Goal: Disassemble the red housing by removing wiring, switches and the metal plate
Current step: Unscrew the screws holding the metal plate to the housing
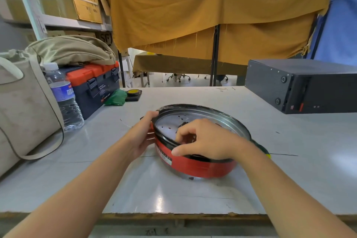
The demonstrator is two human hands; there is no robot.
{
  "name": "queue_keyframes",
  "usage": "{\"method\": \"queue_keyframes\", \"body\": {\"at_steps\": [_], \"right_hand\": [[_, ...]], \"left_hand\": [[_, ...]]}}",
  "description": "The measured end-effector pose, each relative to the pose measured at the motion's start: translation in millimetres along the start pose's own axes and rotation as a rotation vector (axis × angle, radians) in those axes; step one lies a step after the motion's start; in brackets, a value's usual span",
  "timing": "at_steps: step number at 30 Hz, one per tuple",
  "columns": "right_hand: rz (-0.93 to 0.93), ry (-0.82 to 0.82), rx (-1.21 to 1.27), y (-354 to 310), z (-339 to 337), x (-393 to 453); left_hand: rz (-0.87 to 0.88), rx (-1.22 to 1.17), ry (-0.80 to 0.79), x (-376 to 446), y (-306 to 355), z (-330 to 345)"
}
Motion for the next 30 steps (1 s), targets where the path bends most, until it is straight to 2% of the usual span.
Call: {"method": "queue_keyframes", "body": {"at_steps": [7, 11, 13, 16, 20, 23, 25, 30], "right_hand": [[0.032, -0.043, -0.059, 11, 14, 6], [0.076, -0.009, 0.057, 20, 7, 6], [0.086, 0.082, 0.144, 26, -3, 4], [0.103, 0.337, 0.221, 44, -24, 0], [0.182, 0.707, 0.277, 77, -51, -11], [0.284, 0.832, 0.299, 104, -62, -19], [0.386, 0.804, 0.295, 123, -66, -23], [0.594, 0.594, 0.256, 164, -62, -24]], "left_hand": [[-0.044, -0.017, 0.062, 8, -13, 8], [-0.046, 0.028, 0.025, 13, -18, 9], [-0.026, 0.101, 0.026, 15, -19, 7], [0.009, 0.170, 0.010, 20, -17, 5], [0.056, 0.121, 0.020, 27, -9, 5], [0.052, 0.035, 0.004, 31, -4, 9], [0.034, -0.033, -0.026, 32, -3, 13], [-0.015, -0.200, -0.052, 30, -6, 21]]}}
Point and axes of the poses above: each hand's wrist, its own x-axis towards the middle knuckle, its own z-axis out of the palm, y = z × x, the point moved 1 cm from there along x, towards the middle knuckle, and after that the axes turned 5 degrees about y, right-handed, at the moved point
